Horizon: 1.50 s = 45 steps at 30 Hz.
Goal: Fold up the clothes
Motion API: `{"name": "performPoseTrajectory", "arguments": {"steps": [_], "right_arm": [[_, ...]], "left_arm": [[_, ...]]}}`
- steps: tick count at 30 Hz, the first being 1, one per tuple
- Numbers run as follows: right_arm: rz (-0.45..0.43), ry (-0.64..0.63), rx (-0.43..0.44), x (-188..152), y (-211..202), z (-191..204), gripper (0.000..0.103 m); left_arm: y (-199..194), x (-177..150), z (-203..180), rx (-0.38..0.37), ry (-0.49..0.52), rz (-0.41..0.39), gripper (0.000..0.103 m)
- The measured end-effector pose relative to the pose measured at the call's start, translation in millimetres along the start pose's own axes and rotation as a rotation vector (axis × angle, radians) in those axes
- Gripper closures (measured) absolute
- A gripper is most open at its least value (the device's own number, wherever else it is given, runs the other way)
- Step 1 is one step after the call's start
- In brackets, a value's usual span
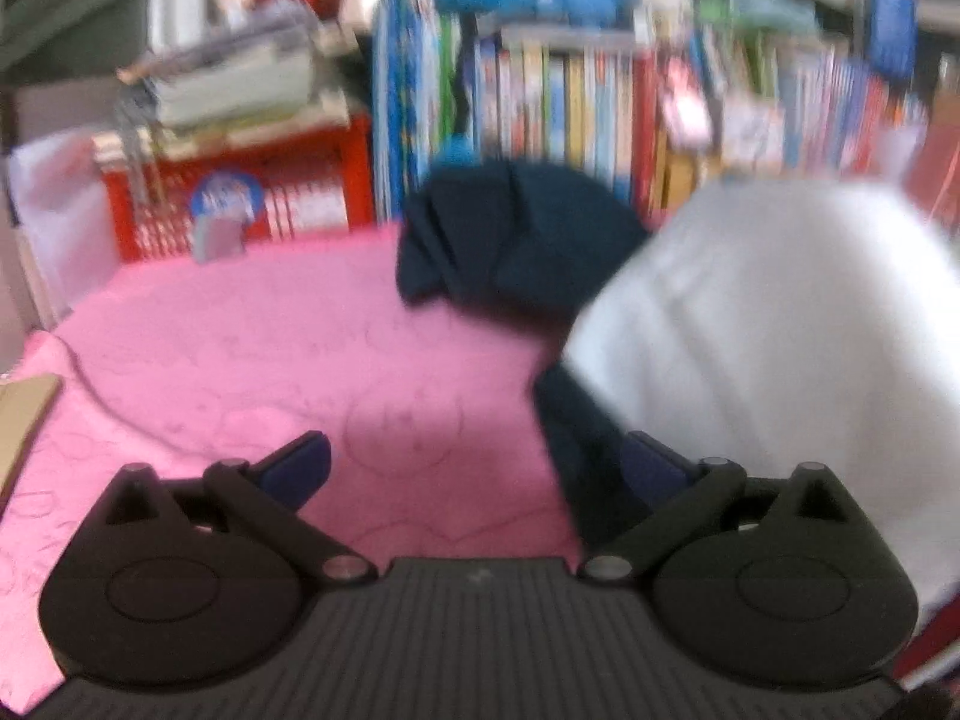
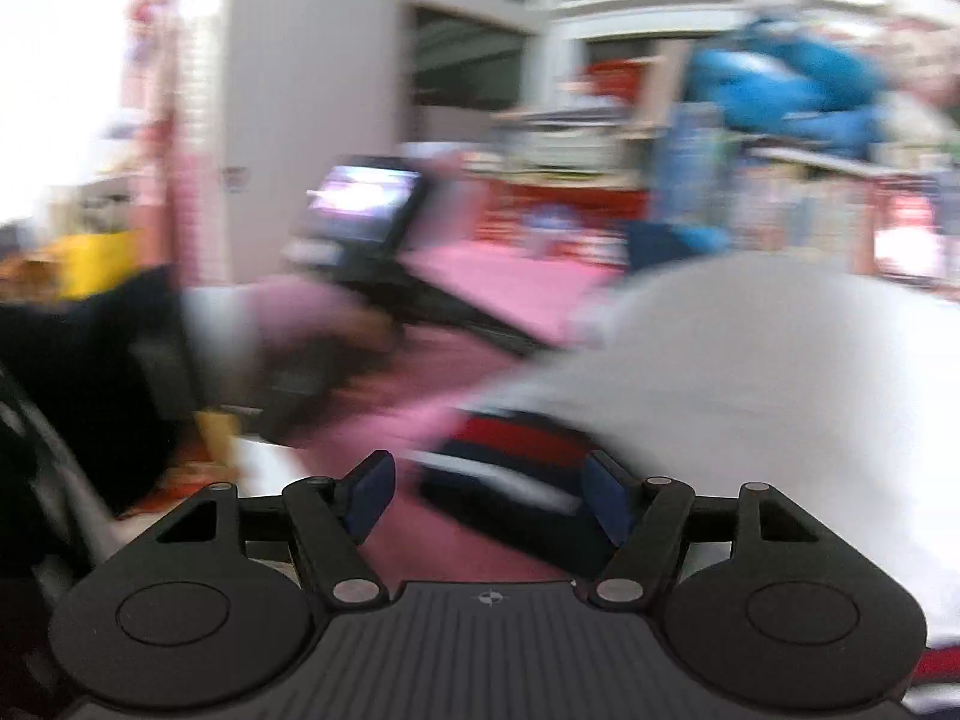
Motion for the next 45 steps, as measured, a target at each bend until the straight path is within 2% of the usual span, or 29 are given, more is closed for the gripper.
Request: {"name": "performPoseTrajectory", "arguments": {"steps": [2,4,6,8,9,12,16,19,22,24,28,30,32,34,37,40,42,44,45], "right_arm": [[0.009,0.057,-0.148,-9,-1,-34,0.034],[0.017,0.112,-0.28,-17,0,-64,0.034],[0.043,0.119,-0.383,-28,7,-82,0.035],[0.074,0.115,-0.447,-39,10,-93,0.04],[0.088,0.116,-0.459,-45,8,-97,0.044],[0.128,0.12,-0.495,-61,1,-107,0.043],[0.182,0.126,-0.516,-71,-15,-119,0.044],[0.22,0.178,-0.476,-65,-34,-131,0.044],[0.123,0.267,-0.415,-42,-55,-153,0.04],[0.069,0.321,-0.407,-23,-58,-168,0.036],[0.002,0.309,-0.434,8,-36,-186,0.036],[-0.01,0.27,-0.451,17,-18,-187,0.036],[0.004,0.253,-0.419,18,7,-178,0.036],[0.032,0.237,-0.385,11,31,-167,0.036],[0.1,0.194,-0.399,-11,57,-151,0.036],[0.171,0.165,-0.465,-34,68,-147,0.036],[0.205,0.142,-0.53,-50,71,-151,0.03],[0.19,0.182,-0.559,-59,66,-156,0.02],[0.181,0.204,-0.573,-64,64,-158,0.019]], "left_arm": [[-28,12,-20,-0.028,-0.014,-0.095,0.0],[-45,20,-45,-0.093,0.007,-0.162,0.0],[-47,19,-76,-0.149,0.098,-0.157,0.0],[-30,4,-94,-0.132,0.2,-0.082,0.0],[-21,-3,-103,-0.122,0.25,-0.044,0.0],[1,-29,-90,-0.026,0.277,0.062,0.0],[-3,-40,-66,-0.042,0.189,0.101,0.0],[-20,-26,-58,-0.058,0.145,0.087,0.0],[-29,7,-64,-0.12,0.127,0.004,0.0],[-31,29,-71,-0.153,0.125,-0.052,0.0],[-10,52,-94,-0.182,0.168,-0.106,0.0],[11,45,-101,-0.185,0.173,-0.075,0.0],[29,35,-105,-0.175,0.179,-0.038,0.0],[43,23,-105,-0.15,0.192,-0.003,0.0],[58,4,-96,-0.087,0.226,0.045,0.0],[64,-1,-90,-0.106,0.201,0.093,0.0],[67,-4,-86,-0.119,0.184,0.125,0.0],[71,-7,-83,-0.132,0.168,0.157,0.0],[72,-8,-82,-0.135,0.163,0.164,0.0]]}}
Point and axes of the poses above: each gripper's, at about its wrist camera, not at the fingertips, and y roughly the way its jaws point, z to its left, x to its top, the point moved 5 cm from there along y, roughly the way its jaws point, and after that the axes turned 12 degrees about -x, right-handed, at the moved point
